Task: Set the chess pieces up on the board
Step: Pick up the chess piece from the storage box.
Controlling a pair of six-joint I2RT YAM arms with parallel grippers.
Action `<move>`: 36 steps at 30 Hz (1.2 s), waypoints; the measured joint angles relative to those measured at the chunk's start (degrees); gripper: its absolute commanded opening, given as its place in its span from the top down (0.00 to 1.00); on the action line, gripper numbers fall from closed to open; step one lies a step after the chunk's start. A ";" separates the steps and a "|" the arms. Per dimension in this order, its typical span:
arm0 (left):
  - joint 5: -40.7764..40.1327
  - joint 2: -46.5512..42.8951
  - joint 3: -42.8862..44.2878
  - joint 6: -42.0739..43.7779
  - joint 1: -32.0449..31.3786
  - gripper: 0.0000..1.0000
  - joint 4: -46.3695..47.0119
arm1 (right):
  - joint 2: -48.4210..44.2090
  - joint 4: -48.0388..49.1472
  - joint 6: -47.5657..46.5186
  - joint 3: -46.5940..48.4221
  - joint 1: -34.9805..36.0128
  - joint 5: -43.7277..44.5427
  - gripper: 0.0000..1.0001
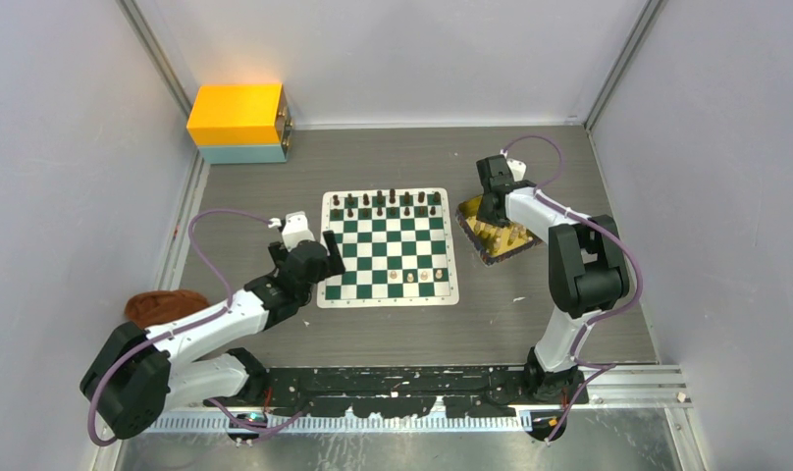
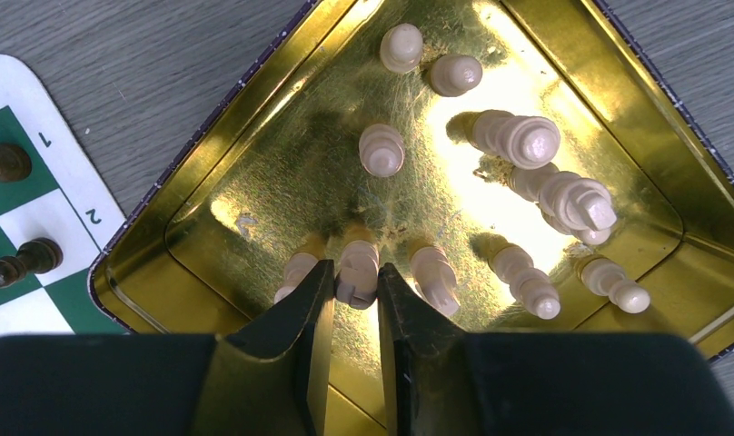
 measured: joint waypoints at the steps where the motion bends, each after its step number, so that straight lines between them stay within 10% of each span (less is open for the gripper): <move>1: 0.00 0.07 0.04 0.00 0.00 0.04 0.00 | 0.00 0.00 -0.02 0.00 0.00 0.02 1.00; 36: -0.02 -0.87 0.37 -0.07 0.00 0.05 -0.48 | -11.26 -0.59 -0.81 -2.29 0.90 1.22 1.00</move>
